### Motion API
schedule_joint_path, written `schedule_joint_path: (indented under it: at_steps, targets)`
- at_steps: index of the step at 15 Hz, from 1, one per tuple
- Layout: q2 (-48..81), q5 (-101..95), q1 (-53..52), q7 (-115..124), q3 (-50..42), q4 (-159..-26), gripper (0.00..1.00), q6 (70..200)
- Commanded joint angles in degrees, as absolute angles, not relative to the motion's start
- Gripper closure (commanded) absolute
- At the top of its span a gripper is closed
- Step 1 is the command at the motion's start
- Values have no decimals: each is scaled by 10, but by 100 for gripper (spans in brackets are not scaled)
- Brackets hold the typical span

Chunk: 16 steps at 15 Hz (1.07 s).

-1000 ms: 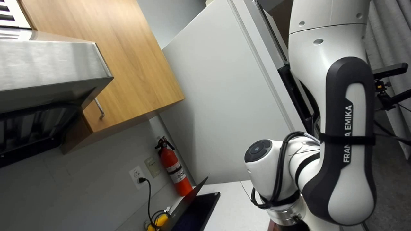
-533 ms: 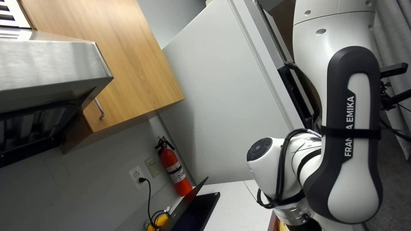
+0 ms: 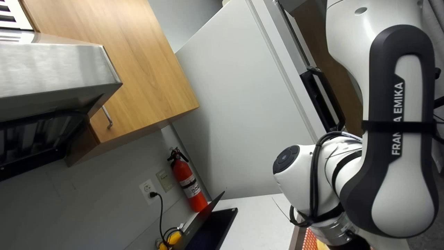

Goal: Move the watermelon and the orange plush toys from the drawer to the counter then close the drawer

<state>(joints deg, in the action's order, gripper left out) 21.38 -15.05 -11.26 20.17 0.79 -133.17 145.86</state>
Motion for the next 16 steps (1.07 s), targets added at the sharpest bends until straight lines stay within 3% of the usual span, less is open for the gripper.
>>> schedule_joint_path:
  at_steps: [1, 16]
  targets:
    - [161, -114, -110, 177, 23, -1378, 100, 1421]
    - [81, -45, -105, 166, 55, -1454, 100, 1349]
